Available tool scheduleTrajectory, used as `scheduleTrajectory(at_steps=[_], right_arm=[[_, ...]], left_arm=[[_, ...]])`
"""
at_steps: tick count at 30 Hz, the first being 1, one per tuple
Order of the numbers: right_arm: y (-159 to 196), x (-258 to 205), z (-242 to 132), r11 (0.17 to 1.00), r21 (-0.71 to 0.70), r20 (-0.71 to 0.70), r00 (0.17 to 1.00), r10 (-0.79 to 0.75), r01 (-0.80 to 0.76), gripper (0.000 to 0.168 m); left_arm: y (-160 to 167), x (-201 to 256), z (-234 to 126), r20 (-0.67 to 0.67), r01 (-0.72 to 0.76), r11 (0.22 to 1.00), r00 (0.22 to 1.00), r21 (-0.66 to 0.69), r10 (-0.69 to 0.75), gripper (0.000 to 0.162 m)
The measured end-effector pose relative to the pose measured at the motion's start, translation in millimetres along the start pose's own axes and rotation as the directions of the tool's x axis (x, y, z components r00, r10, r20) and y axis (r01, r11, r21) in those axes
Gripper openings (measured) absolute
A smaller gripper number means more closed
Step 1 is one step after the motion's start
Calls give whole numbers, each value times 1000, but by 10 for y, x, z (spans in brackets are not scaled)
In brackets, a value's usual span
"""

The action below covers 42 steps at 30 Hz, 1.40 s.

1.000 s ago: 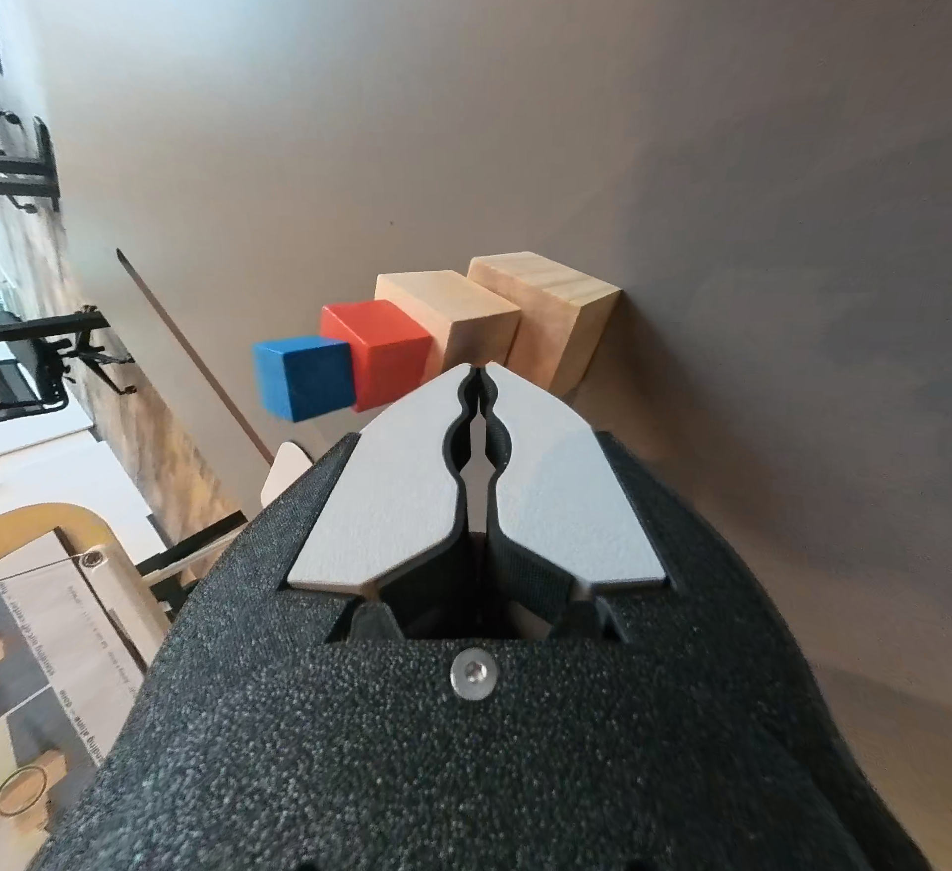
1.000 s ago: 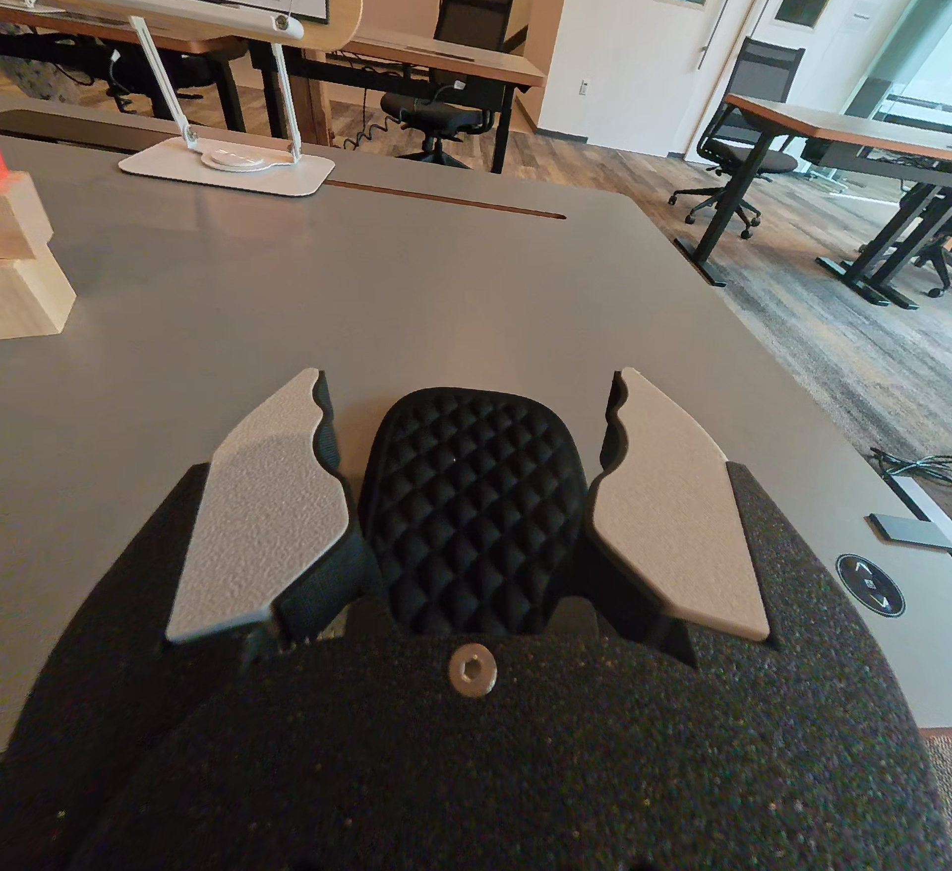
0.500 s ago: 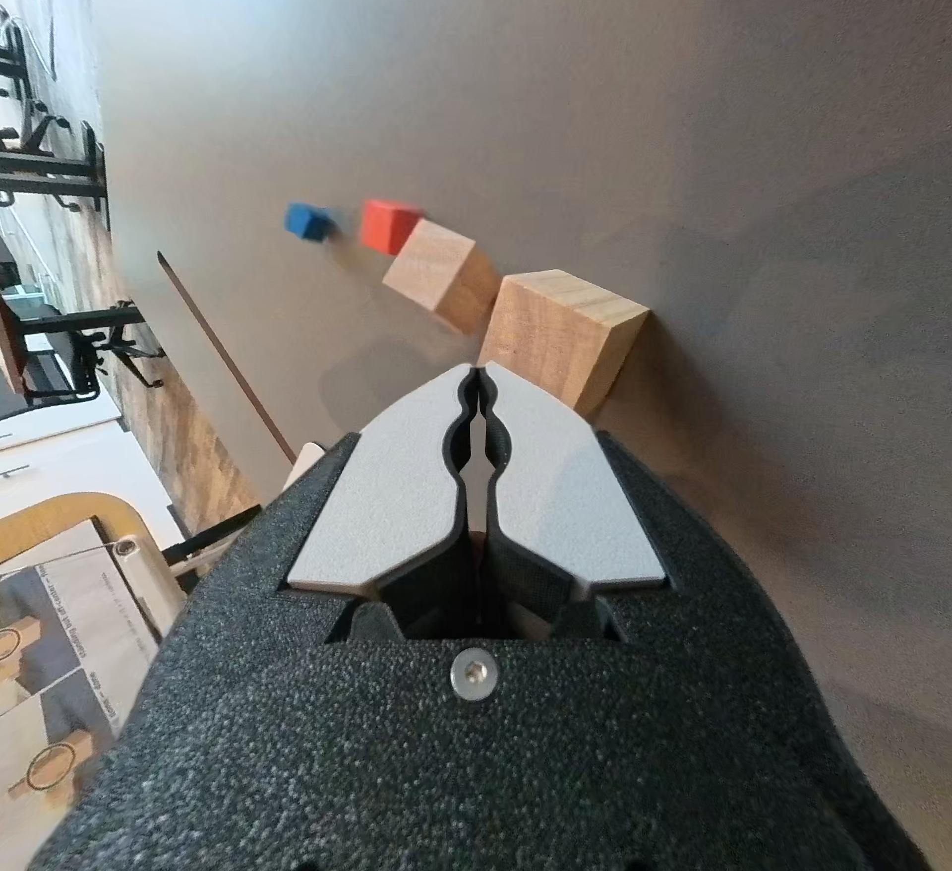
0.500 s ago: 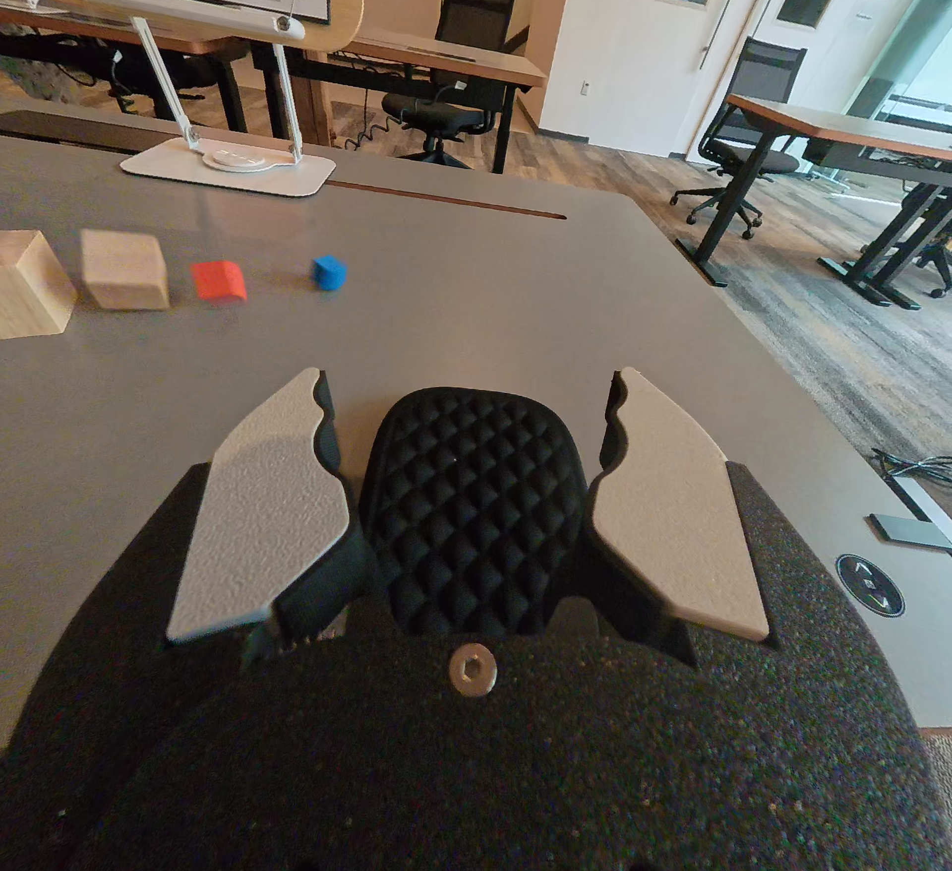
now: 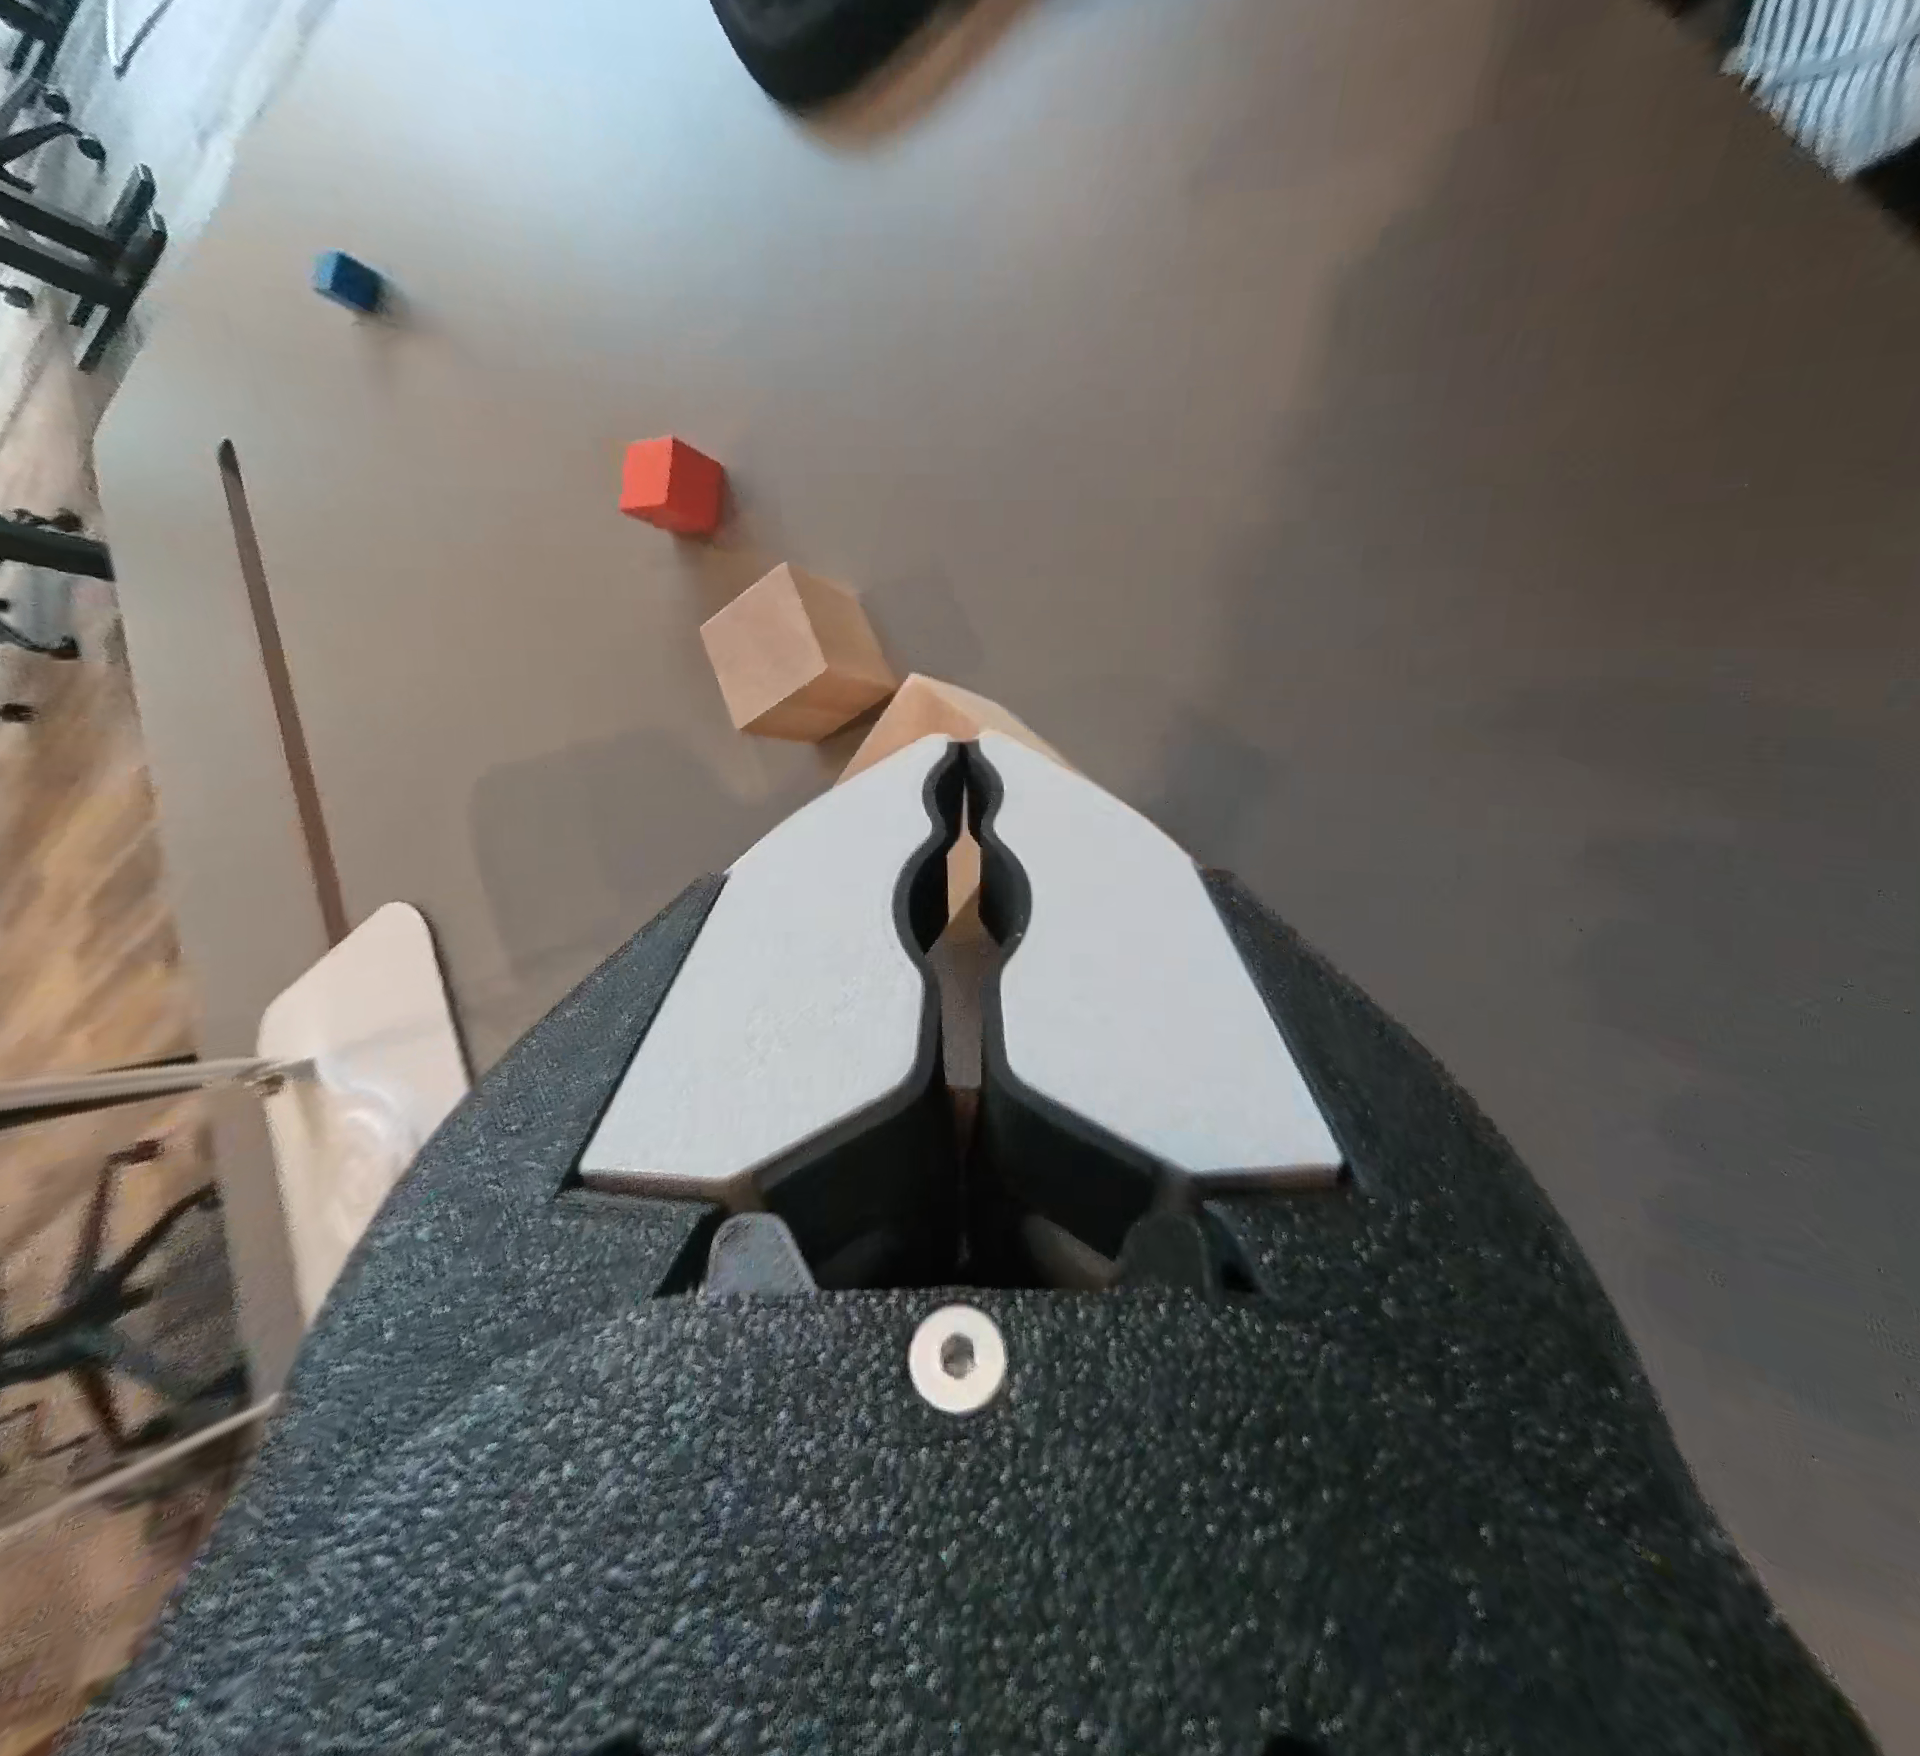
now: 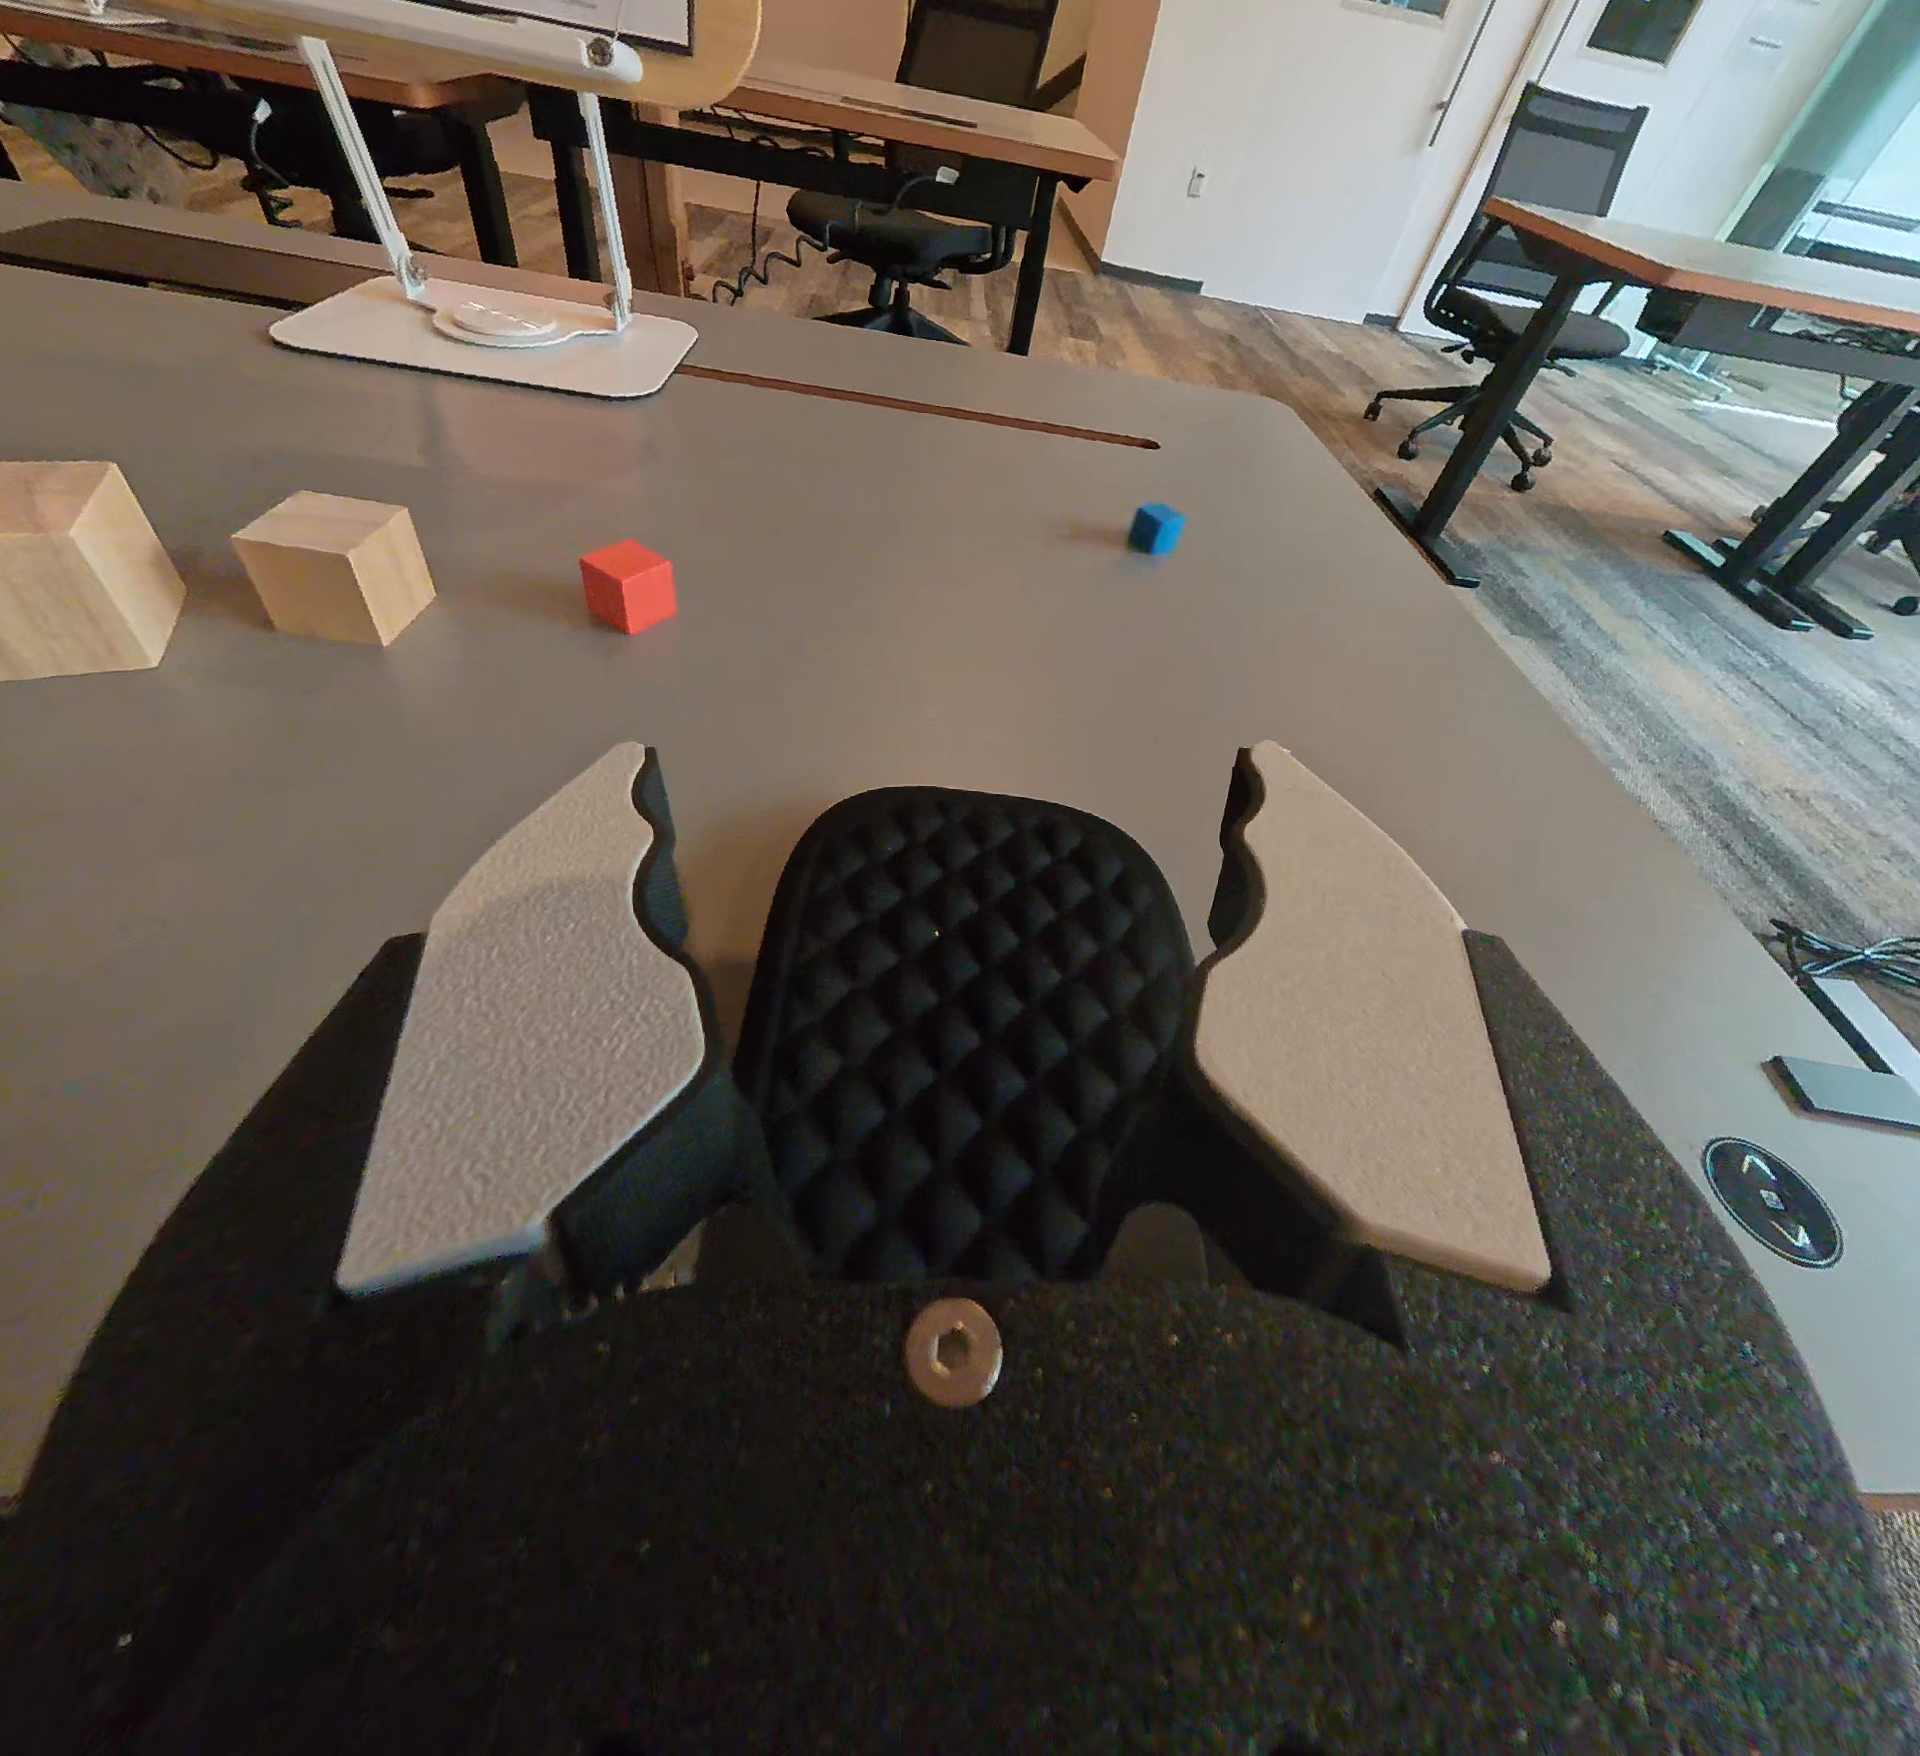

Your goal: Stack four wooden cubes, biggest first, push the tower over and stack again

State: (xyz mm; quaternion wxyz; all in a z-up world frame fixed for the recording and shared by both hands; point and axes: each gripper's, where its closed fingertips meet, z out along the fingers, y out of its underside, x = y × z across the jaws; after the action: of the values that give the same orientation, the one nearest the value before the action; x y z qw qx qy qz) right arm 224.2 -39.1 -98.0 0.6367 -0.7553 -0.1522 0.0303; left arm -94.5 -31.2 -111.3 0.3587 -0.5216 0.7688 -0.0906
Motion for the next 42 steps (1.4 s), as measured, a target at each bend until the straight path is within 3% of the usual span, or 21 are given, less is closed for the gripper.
scheduleTrajectory(at_steps=[5,6,11,18,21,26,35,42], right_arm=[[-13,-28,4,1000,0,5,1000,-6,6,100],[-17,-38,6,1000,0,7,1000,-7,7,101],[-37,-86,10,1000,0,16,1000,-17,17,101],[-58,-107,-3,1000,5,21,1000,-18,18,101],[-55,-127,2,1000,1,30,999,-17,17,101],[-60,-151,0,1000,1,38,999,-18,18,102],[-90,-176,-18,1000,0,54,998,-11,11,105],[-114,-245,-4,1000,-13,62,998,-27,28,115]], left_arm=[[-87,27,-172,24,151,980,988,129,-155,3],[-95,23,-206,32,174,973,983,148,-181,24],[-38,-38,-308,115,280,944,946,177,-303,69],[82,-151,-456,296,454,852,802,263,-519,123],[82,-137,-544,342,494,811,738,314,-582,135],[155,-143,-776,432,547,719,575,428,-695,146],[162,84,-1228,500,524,601,338,603,-797,145],[230,317,-1363,532,571,565,248,595,-810,142]])
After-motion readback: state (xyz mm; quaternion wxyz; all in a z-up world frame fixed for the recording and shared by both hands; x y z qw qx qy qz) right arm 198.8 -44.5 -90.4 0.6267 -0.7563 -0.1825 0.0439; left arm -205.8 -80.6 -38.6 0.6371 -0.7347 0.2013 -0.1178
